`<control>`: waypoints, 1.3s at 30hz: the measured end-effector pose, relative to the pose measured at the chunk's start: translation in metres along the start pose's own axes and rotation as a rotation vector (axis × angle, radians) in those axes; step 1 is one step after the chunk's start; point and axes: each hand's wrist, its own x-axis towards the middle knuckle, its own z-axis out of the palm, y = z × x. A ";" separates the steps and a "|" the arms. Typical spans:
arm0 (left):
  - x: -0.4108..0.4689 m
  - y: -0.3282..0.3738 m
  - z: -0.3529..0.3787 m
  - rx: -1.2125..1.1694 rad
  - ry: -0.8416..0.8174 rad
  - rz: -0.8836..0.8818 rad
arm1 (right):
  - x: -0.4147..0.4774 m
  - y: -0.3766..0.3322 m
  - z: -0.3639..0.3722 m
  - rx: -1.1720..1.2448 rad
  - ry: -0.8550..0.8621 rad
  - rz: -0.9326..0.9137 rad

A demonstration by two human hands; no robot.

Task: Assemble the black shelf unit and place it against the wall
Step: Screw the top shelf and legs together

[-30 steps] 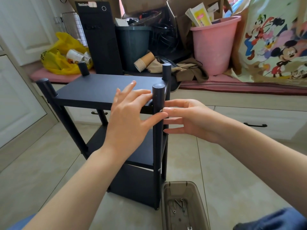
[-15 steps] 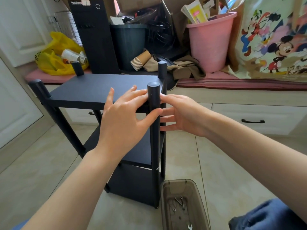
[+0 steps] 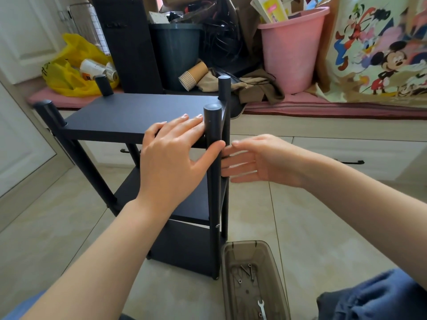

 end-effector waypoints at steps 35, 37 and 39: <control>-0.011 0.001 0.011 0.006 0.101 0.076 | 0.053 0.409 0.036 -0.972 0.005 0.448; -0.012 0.001 0.011 0.007 0.104 0.075 | 0.053 0.414 0.037 -1.005 0.021 0.449; -0.012 0.001 0.011 0.005 0.098 0.069 | 0.054 0.416 0.037 -1.014 0.029 0.454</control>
